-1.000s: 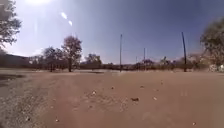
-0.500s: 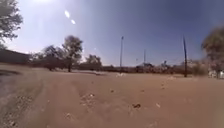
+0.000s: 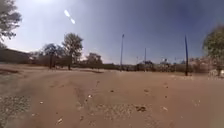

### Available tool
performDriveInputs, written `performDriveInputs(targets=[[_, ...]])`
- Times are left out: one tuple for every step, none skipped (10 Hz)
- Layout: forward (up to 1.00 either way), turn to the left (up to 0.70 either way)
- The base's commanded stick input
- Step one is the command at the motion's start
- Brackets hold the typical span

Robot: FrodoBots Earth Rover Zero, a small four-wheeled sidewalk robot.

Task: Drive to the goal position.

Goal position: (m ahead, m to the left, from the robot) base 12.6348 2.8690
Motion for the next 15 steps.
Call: performDriveInputs(targets=[[0.5, 0.0], [0.5, 0.0], [0.5, 0.0], [0.5, 0.0], [0.5, 0.0], [0.5, 0.0], [0.5, 0.0], [0.5, 0.0], [0.5, 0.0], [0.5, 0.0], [0.5, 0.0], [0.5, 0.0], [0.5, 0.0], [0.5, 0.0], [0.5, 0.0]])
